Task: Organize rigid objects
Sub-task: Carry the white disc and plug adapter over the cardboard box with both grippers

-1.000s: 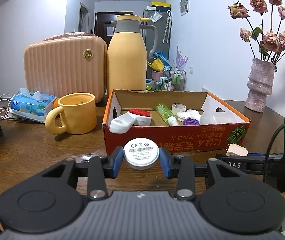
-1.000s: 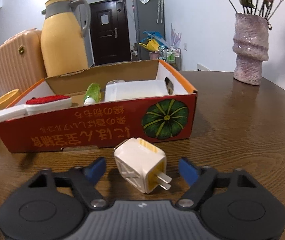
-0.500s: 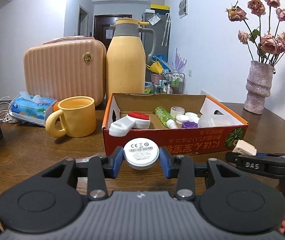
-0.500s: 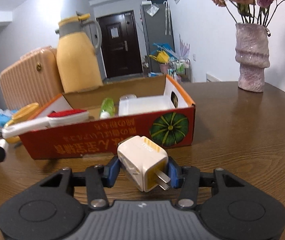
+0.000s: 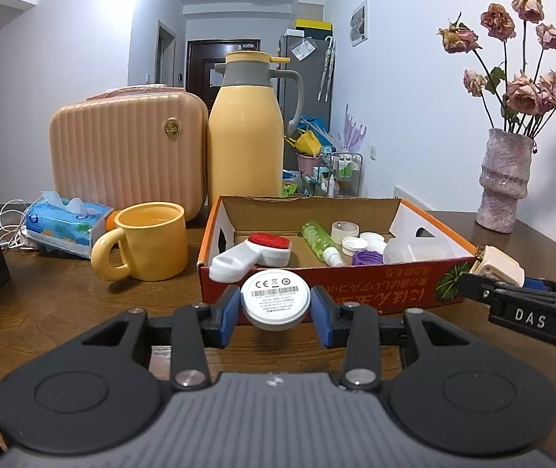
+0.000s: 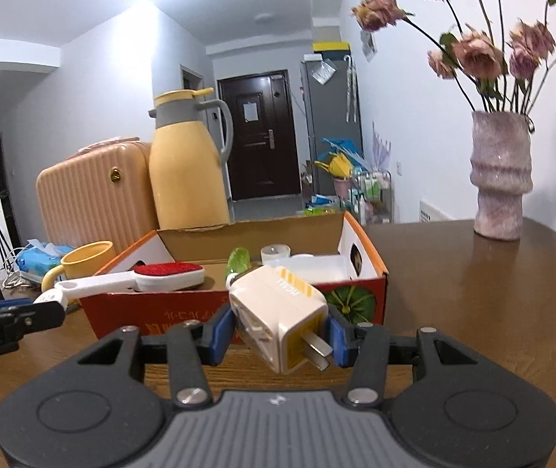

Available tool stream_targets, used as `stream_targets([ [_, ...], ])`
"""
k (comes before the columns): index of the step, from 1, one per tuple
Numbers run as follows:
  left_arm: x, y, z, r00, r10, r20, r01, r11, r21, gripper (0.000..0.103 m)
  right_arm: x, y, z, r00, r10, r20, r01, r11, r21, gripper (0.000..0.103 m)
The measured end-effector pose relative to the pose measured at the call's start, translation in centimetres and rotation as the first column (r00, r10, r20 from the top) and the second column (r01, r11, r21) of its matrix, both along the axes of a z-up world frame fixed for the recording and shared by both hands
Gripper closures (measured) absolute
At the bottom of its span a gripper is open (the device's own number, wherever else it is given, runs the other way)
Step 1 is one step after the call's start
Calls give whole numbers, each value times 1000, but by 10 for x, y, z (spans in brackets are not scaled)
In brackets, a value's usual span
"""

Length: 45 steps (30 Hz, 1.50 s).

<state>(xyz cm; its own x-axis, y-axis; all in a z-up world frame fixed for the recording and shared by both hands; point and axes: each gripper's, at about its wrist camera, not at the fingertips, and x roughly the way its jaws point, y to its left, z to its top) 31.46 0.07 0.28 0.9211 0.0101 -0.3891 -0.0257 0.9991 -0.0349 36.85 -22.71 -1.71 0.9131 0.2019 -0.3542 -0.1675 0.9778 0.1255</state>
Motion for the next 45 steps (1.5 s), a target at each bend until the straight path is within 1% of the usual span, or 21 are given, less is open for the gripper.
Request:
stream_targets([
  [6, 6, -6, 8, 999, 22, 28, -22, 1000, -2, 63, 2, 1, 8, 999, 11, 52, -10, 1000, -12, 55],
  [11, 20, -8, 12, 999, 34, 28, -33, 999, -24, 63, 8, 1, 12, 996, 33, 82, -32, 999, -17, 55],
  [16, 35, -9, 13, 998, 55, 29, -54, 998, -30, 63, 17, -1, 15, 995, 37, 96, -36, 999, -18, 55],
  [21, 48, -11, 15, 996, 77, 47, -76, 997, -26, 63, 29, -2, 19, 993, 36, 111, -34, 999, -21, 55],
  [31, 73, -22, 13, 992, 92, 82, -94, 996, 12, 63, 62, -4, 23, 995, 27, 98, -26, 1000, -15, 55],
  [37, 86, -26, 10, 989, 100, 105, -104, 994, 37, 63, 83, -4, 26, 994, 11, 106, -10, 1000, -12, 55],
  [41, 95, -25, 10, 986, 107, 125, -113, 993, 45, 63, 97, 1, 27, 995, 12, 95, -9, 1000, -22, 55],
  [45, 106, -23, 9, 985, 114, 129, -122, 991, 51, 63, 109, 7, 25, 997, 16, 81, -14, 999, -37, 55],
])
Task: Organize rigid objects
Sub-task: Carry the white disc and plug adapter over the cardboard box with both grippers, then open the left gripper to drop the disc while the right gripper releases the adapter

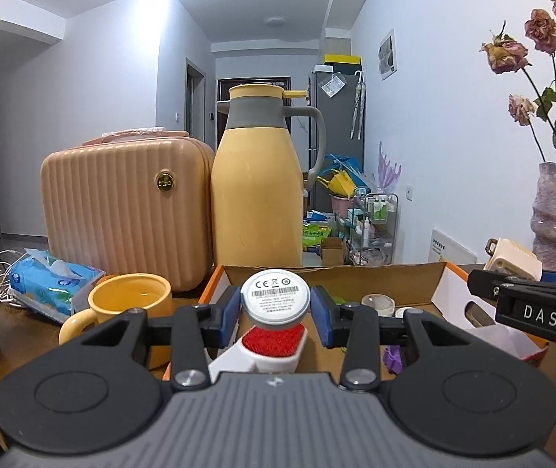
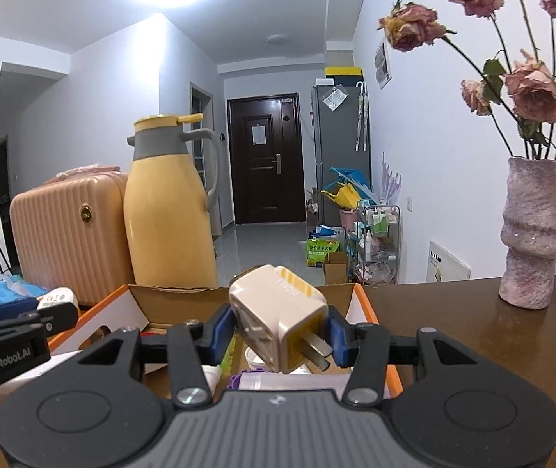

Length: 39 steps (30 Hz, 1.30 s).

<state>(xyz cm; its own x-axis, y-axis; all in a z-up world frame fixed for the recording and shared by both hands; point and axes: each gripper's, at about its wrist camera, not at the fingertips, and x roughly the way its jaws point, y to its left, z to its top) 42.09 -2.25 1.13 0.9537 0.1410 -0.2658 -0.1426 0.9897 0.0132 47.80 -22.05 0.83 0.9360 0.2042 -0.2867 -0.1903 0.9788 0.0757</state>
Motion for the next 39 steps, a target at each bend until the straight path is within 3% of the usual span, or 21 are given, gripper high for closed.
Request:
stream_targets([
  [17, 44, 4, -6, 1000, 4, -4, -4, 1000, 16, 63, 47, 10, -6, 998, -9, -56, 7, 1000, -27, 55],
  [39, 79, 10, -23, 996, -15, -83, 16, 1000, 10, 62, 80, 14, -18, 988, -2, -156, -9, 997, -73, 54],
])
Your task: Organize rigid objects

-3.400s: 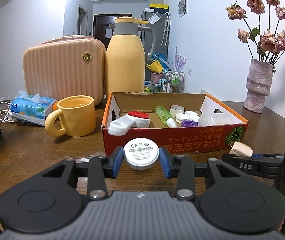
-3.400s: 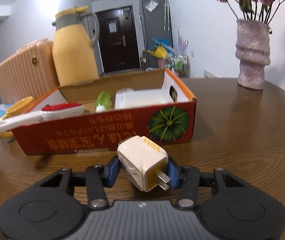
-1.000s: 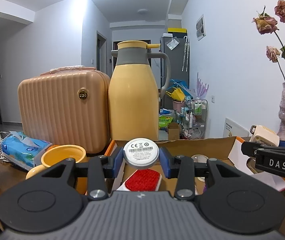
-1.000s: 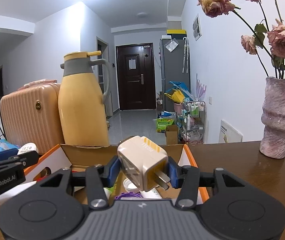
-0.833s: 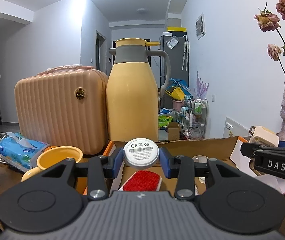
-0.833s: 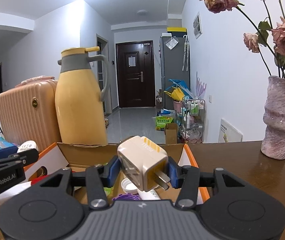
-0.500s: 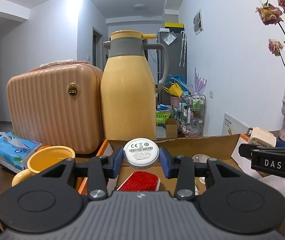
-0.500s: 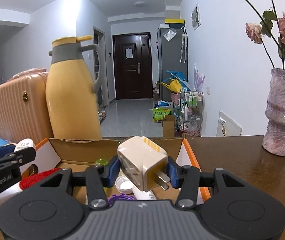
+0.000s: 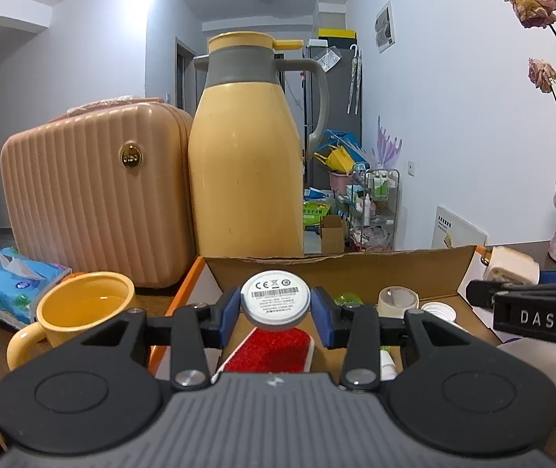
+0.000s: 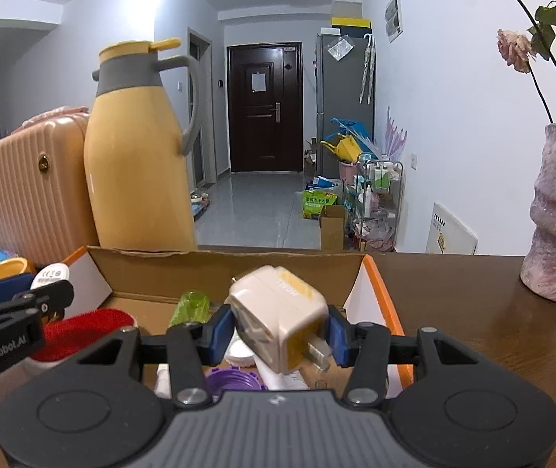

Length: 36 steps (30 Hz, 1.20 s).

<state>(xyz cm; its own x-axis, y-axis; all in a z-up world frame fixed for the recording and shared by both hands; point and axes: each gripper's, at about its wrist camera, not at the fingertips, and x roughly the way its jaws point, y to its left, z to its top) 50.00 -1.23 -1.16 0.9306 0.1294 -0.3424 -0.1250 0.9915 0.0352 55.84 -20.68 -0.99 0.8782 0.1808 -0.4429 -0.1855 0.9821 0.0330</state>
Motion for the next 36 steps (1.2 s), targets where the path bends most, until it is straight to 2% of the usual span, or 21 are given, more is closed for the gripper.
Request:
stream_targets([
  [2, 0, 0, -1, 1000, 12, 0, -12, 1000, 4, 58, -2, 2, 0, 1000, -3, 12, 3, 1000, -12, 53],
  [3, 0, 1, -1, 1000, 17, 1, -17, 1000, 4, 52, -2, 2, 0, 1000, -1, 14, 1, 1000, -12, 50],
  [6, -2, 3, 0, 999, 35, 9, -35, 999, 0, 38, -3, 1, 1, 1000, -14, 26, 15, 1000, -21, 36],
  [8, -3, 3, -1, 998, 54, 19, -54, 999, 4, 23, -3, 0, 1, 999, -24, 30, 25, 999, -25, 24],
  [10, -5, 4, -1, 998, 63, 25, -63, 998, 1, 17, -3, -2, 2, 999, -35, 37, 35, 999, -18, 15],
  [12, -6, 5, -1, 997, 72, 31, -72, 997, 0, 1, -4, -4, 3, 998, -48, 44, 49, 999, -15, 8],
  [14, -7, 5, 0, 995, 89, 47, -90, 996, 5, 0, -4, -6, 3, 997, -56, 52, 57, 998, -17, 0],
  [27, -10, 13, 1, 994, 101, 37, -100, 995, -29, 0, -6, -12, 1, 995, -84, 57, 84, 996, 7, 0],
  [36, -23, 15, 6, 994, 99, 48, -96, 994, -53, 0, -27, -22, 6, 990, -95, 106, 92, 995, 34, 0],
])
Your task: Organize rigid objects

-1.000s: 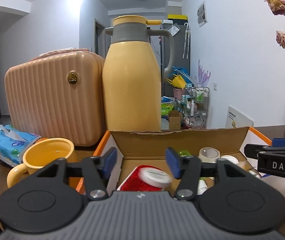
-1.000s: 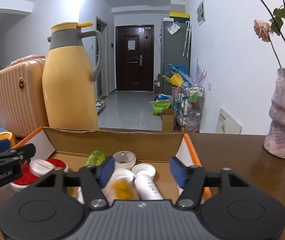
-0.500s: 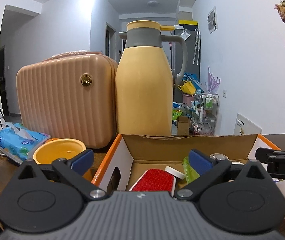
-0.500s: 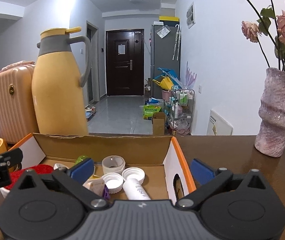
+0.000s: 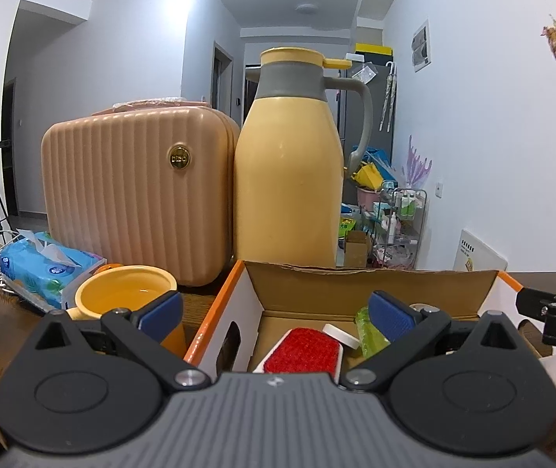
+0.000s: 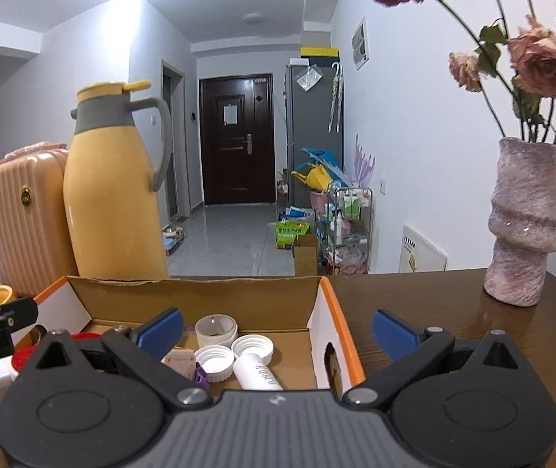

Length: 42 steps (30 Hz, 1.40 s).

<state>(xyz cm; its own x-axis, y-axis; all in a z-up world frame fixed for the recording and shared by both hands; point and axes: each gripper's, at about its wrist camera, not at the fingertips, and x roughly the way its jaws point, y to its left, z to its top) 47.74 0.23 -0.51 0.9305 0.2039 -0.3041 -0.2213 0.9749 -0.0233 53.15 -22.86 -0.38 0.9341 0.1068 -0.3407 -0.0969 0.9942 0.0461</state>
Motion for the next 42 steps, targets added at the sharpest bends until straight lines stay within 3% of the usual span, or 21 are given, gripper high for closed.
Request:
stream_targets([
  [6, -21, -1, 3, 1000, -10, 11, 10, 1000, 5, 0, -29, -9, 3, 999, -9, 39, 8, 1000, 9, 0],
  [12, -69, 2, 10, 999, -18, 41, 17, 1000, 22, 0, -82, -17, 11, 997, 0, 82, -1, 1000, 13, 0],
  [20, -174, 7, 27, 994, -73, 79, 71, 997, 26, 0, -194, -28, 23, 988, 33, 152, -34, 999, 5, 0],
  [24, -238, 3, 30, 990, -88, 113, 81, 994, 69, 0, -262, -32, 20, 983, 48, 179, -48, 999, -6, 0],
  [33, -354, -11, 1, 995, -65, 80, 55, 991, 121, 0, -384, -38, -2, 987, 29, 160, -26, 999, -21, 0],
  [42, -391, -13, 4, 994, -70, 89, 61, 993, 103, 0, -426, -42, -11, 990, 19, 143, -19, 1000, -4, 0],
])
